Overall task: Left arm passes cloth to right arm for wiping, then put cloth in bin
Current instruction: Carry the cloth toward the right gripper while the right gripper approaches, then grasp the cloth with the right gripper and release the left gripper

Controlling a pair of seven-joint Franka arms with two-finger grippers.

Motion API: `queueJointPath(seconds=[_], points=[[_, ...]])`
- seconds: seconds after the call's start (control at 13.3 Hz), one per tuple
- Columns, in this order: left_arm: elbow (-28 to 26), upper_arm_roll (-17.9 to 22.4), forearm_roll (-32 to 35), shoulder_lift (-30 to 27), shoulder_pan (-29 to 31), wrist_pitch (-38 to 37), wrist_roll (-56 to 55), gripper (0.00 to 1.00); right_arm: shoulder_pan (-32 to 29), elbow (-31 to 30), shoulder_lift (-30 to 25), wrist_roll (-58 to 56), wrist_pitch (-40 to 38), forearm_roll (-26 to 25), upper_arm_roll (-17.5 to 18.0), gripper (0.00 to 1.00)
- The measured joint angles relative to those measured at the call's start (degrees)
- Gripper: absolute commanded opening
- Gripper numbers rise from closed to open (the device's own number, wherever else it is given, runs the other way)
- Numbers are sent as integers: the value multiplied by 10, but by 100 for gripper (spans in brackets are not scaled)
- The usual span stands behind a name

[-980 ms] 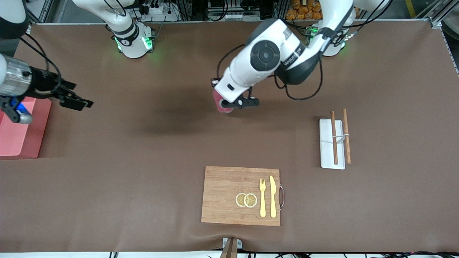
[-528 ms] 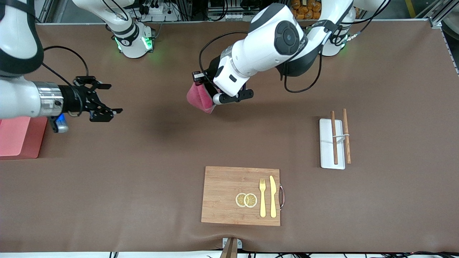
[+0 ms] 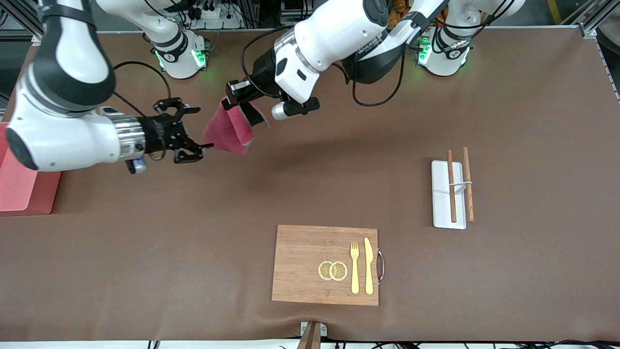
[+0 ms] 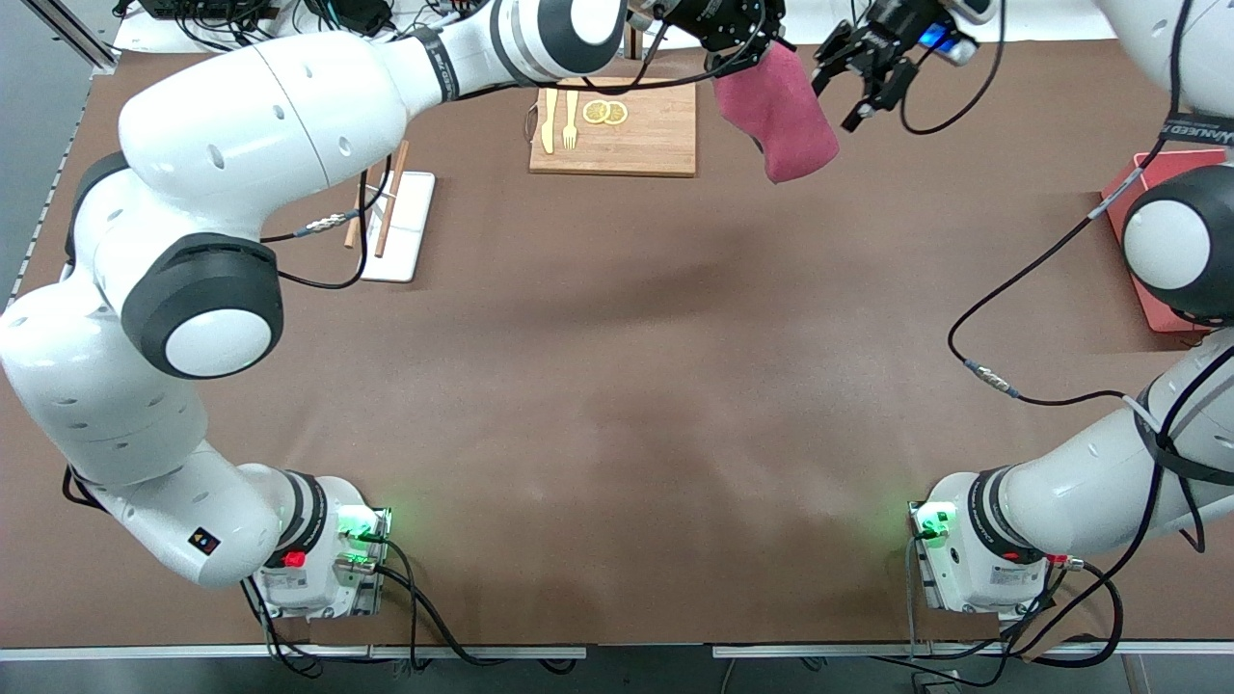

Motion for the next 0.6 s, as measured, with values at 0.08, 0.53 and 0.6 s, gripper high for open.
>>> queueJointPath(seconds=[0.08,0.53,0.6], points=[[0,1,0,0,0,2,-1,0,10,-8,1,1,3,5,0,38],[0,6,0,0,0,3,-2,0,23,-15,1,-7,20,16,0,0],[0,6,0,0,0,3,-2,0,23,-15,1,-7,22,16,-1,0]])
